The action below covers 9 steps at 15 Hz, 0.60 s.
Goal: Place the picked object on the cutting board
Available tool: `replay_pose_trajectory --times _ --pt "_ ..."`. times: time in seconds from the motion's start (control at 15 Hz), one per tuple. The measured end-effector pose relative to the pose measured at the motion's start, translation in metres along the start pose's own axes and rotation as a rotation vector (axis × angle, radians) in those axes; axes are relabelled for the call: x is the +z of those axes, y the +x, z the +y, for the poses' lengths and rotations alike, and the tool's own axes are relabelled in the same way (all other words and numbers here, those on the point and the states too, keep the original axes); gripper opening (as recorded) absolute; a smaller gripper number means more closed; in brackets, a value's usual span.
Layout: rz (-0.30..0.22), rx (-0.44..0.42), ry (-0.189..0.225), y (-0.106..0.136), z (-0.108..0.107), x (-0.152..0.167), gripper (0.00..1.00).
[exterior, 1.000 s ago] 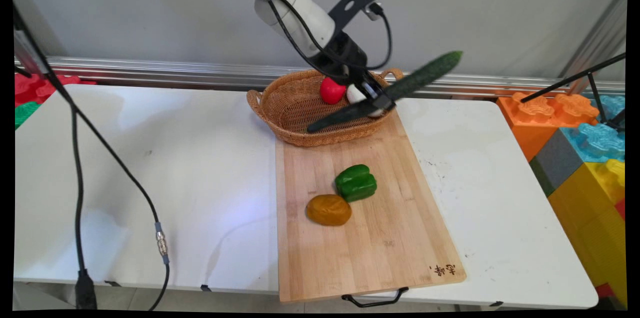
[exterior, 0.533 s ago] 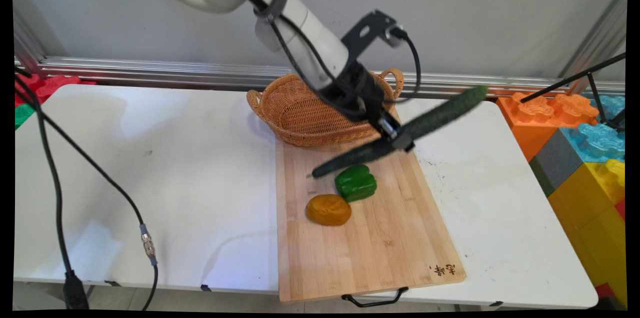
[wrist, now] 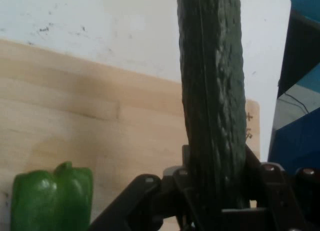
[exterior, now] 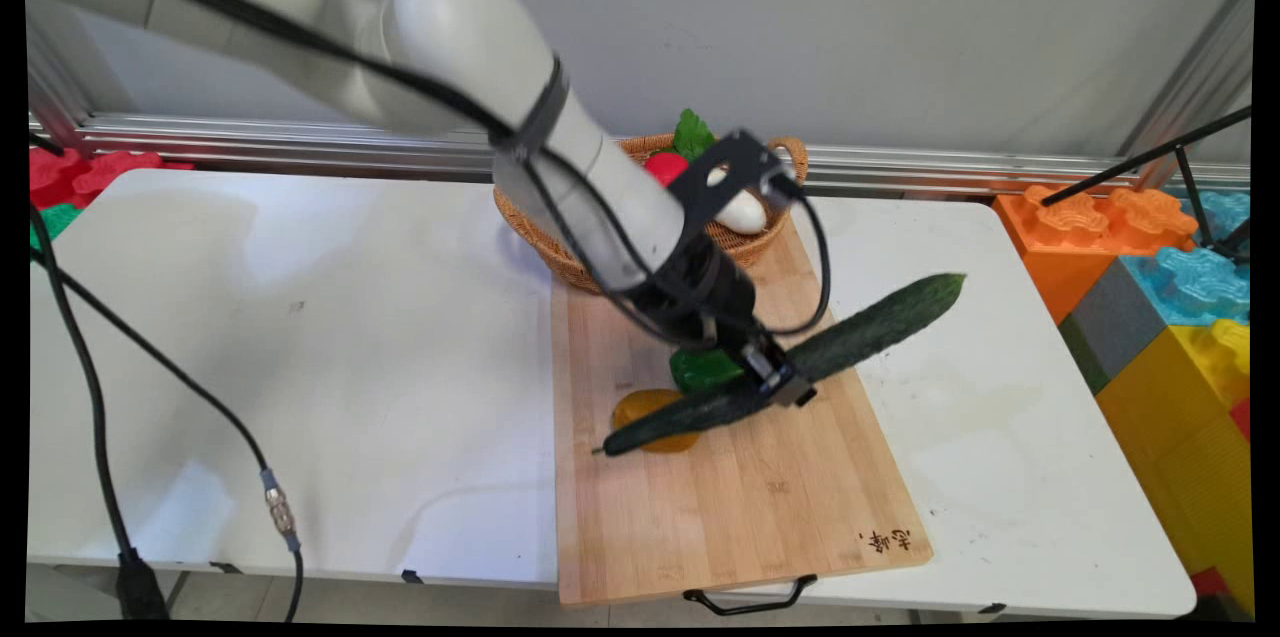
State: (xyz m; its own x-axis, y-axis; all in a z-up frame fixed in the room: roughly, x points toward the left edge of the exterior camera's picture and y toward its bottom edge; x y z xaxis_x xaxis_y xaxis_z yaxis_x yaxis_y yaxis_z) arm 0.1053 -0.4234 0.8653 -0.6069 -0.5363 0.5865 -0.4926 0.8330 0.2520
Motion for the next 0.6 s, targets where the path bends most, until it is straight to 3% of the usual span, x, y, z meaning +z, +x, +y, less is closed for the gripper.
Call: replay_pose_trajectory --times 0.6 --pt "-0.017 -0.017 0.031 -0.046 -0.006 0.060 0.00"
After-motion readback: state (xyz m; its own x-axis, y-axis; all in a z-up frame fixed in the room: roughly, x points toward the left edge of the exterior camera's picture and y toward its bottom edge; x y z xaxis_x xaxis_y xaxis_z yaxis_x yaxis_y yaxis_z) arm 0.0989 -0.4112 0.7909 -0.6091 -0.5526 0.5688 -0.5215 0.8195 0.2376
